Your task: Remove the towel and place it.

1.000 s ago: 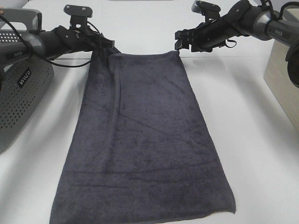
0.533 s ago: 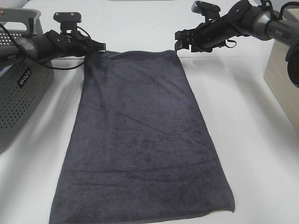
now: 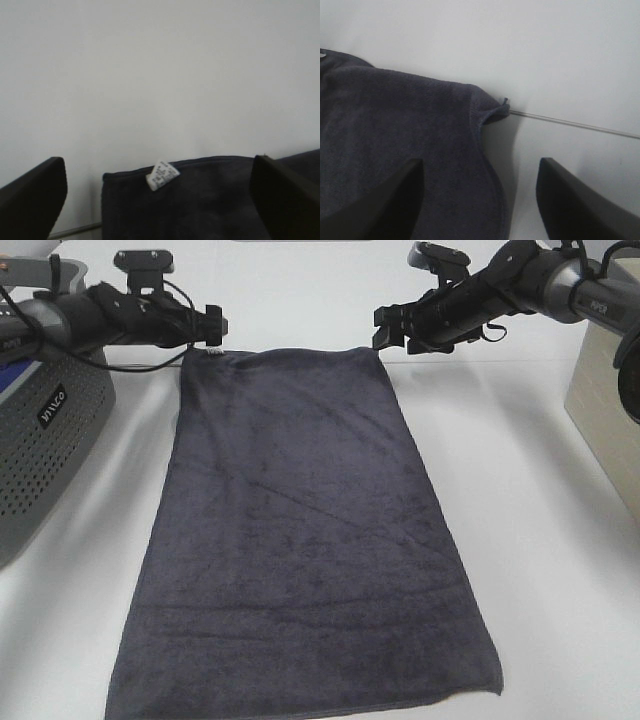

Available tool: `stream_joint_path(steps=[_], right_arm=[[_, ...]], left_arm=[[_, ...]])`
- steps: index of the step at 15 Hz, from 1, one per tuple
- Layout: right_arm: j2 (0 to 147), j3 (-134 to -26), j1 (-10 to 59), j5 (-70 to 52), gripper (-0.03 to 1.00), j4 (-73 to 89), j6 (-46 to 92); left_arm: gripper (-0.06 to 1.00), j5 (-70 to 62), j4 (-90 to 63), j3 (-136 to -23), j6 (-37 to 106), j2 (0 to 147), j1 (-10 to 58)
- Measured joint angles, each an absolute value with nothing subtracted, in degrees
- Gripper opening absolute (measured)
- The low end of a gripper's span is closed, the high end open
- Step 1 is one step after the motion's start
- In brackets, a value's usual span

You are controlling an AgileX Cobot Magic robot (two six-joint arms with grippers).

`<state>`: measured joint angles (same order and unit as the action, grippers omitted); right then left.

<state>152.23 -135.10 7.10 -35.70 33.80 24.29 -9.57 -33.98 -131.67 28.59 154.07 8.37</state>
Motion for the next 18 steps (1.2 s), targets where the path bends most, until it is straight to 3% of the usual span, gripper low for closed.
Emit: stream_joint_path(steps=[4,5,8,12,15,18], right_arm=[[145.53,-135.10,7.10,-40.22,0.64,33.29,24.29],[141.81,-135.22,7.10,-45.44,0.65,31.63,24.12],[136.25,-135.22,7.10,-55.12,0.78,24.64,19.48],[127.54,-135.22,7.10,-68.53,0.82,12.43,8.42],[123.19,-135.22,7.10,-69.61,0.82,5.73,3.04],[120.72,-135.22,7.10,-69.73,0.82,3.72,1.55]], left_arm=[[0.93,-23.72,-33.80,-131.95,28.42,145.59,8.37],[0.93,-32.31,-32.89,-131.95,27.56,141.86,8.31],[0.93,-45.72,-27.56,-132.01,22.23,136.59,8.31],[0.93,-64.57,-14.27,-132.01,13.92,127.31,8.25],[0.93,-69.21,-6.07,-132.24,3.90,122.04,6.19],[0.93,-69.44,-3.09,-132.24,-0.29,121.24,-0.23]])
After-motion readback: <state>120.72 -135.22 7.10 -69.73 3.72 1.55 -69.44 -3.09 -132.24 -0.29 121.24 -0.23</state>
